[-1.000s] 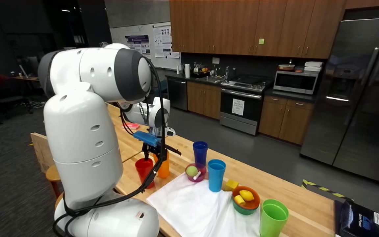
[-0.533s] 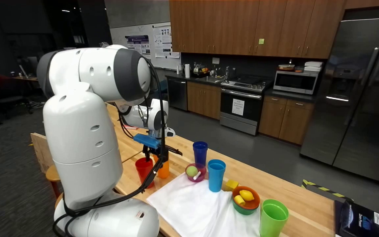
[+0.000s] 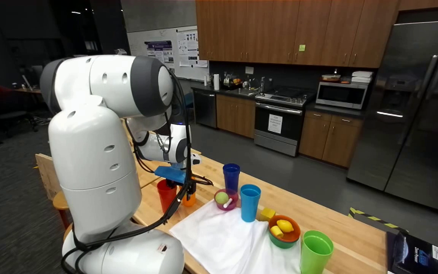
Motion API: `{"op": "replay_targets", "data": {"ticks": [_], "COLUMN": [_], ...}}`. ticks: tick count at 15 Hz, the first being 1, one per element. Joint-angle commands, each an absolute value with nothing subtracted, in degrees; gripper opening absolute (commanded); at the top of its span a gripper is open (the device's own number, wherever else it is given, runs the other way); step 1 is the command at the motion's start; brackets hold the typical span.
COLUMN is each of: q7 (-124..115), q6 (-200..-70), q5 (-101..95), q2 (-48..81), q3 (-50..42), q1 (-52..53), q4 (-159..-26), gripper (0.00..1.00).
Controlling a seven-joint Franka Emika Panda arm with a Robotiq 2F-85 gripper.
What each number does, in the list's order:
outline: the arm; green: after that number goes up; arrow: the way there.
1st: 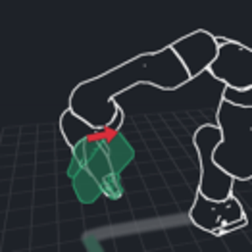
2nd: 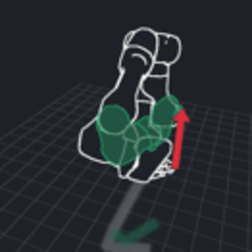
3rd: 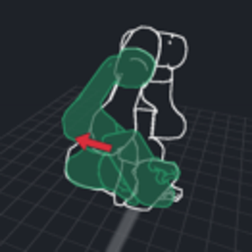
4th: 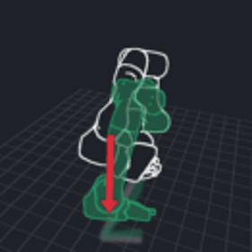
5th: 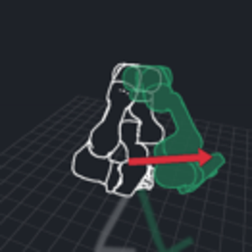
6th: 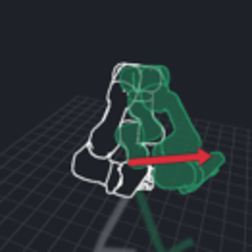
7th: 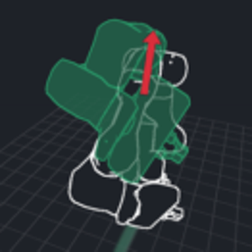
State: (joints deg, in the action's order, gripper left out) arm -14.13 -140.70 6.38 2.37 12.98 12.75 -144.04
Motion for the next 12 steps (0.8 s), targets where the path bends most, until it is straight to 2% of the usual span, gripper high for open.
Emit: {"op": "replay_targets", "data": {"ticks": [1, 6, 8, 10, 11, 12], "q7": [-12.6, -12.54, -12.13, -17.4, -17.67, -17.25], "q6": [-142.36, -143.14, -142.91, -138.63, -135.77, -133.84], "q5": [5.68, 5.75, 5.71, 3.77, 4.48, 5.25], "q2": [-0.79, -1.41, -2.24, -2.69, -3.38, -5.01], "q3": [13.13, 13.55, 13.49, 13.55, 13.45, 13.3], "q1": [13.1, 13.49, 13.37, 13.42, 13.29, 13.11], "q4": [-147.52, -148.59, -148.83, -147.16, -146.29, -145.97], "gripper": [0.53, 0.13, 0.0, 0.05, 0.0, 0.0]}}
